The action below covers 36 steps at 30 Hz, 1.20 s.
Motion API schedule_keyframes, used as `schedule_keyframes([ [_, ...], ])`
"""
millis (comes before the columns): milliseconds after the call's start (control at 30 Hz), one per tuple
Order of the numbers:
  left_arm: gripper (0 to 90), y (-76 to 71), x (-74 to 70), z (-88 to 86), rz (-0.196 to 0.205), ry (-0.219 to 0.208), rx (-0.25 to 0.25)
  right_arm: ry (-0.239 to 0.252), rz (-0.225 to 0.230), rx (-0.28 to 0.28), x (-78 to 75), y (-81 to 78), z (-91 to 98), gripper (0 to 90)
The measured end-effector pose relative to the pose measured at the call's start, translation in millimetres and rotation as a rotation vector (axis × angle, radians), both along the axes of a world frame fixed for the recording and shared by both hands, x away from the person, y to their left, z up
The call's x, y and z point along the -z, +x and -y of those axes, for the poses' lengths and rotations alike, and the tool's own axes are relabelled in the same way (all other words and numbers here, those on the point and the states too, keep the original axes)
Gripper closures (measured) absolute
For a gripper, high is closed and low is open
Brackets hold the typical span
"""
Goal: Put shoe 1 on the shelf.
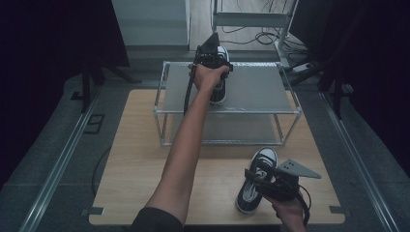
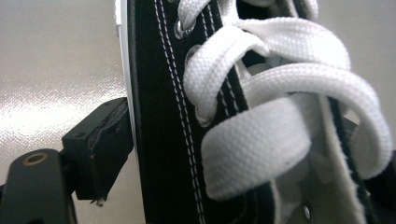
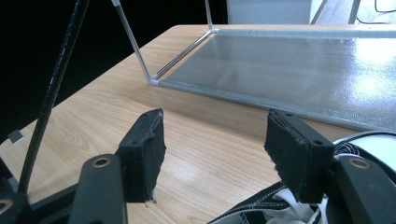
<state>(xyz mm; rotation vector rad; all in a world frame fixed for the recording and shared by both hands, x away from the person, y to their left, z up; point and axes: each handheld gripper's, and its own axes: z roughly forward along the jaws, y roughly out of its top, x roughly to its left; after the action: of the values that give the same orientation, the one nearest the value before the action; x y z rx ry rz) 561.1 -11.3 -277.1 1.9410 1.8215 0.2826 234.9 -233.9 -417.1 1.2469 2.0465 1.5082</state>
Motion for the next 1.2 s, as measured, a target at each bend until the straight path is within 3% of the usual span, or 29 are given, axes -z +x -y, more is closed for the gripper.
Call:
schedule_keyframes([
  [433,15.1,7.8,8.9,-3.6,-0.042,0.008,-0.046,-0.007,0.000,0.003,1.0,0.8,-1.1,37.8],
  [700,14.2,13.9,16.8,-4.1,-0.090,0.008,-0.043,-0.008,-0.001,0.002,1.7,1.2,-1.4,37.8],
  [833,13.3,14.4,17.4,-3.9,-0.092,0.003,-0.042,-0.006,-0.002,0.002,2.2,1.6,-1.8,37.8],
  [1000,12.6,12.9,16.4,-5.3,-0.076,-0.018,-0.050,-0.013,-0.004,-0.004,2.8,1.2,-3.7,37.8],
  [1100,13.3,8.7,11.1,-5.2,-0.015,-0.023,-0.051,-0.014,-0.004,-0.005,3.0,1.1,-4.4,37.6],
  [1200,12.4,4.1,5.9,-6.2,0.006,-0.030,-0.014,-0.014,-0.004,-0.006,3.0,1.2,-4.3,37.6],
])
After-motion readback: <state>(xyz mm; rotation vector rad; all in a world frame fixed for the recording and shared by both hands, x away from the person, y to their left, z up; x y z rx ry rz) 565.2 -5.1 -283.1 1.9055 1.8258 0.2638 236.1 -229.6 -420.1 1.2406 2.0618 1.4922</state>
